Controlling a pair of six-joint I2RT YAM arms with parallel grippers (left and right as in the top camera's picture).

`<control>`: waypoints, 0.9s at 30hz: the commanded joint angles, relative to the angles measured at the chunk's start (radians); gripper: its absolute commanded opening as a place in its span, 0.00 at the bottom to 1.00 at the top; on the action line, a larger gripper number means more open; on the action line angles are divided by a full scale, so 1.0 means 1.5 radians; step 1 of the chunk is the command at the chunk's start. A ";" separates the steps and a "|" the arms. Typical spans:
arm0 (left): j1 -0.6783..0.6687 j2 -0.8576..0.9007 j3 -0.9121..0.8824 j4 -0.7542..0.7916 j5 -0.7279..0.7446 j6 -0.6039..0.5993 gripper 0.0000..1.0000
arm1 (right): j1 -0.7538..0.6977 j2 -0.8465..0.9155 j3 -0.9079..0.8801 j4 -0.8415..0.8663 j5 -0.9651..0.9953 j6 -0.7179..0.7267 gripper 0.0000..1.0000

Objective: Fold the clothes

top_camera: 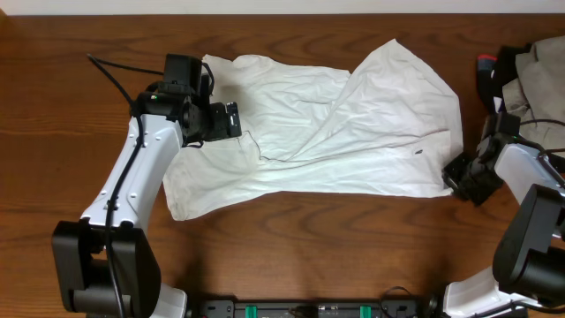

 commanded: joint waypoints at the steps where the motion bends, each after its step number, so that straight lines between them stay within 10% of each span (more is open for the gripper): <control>1: 0.000 0.004 -0.006 -0.002 -0.008 0.009 0.98 | -0.003 -0.029 0.006 -0.011 0.029 -0.008 0.23; 21: 0.000 0.004 -0.006 -0.003 -0.008 0.009 0.98 | -0.001 -0.038 0.004 -0.014 0.012 -0.009 0.30; 27: 0.000 0.004 -0.006 -0.003 -0.008 0.009 0.98 | 0.003 -0.038 0.002 -0.003 0.011 -0.004 0.11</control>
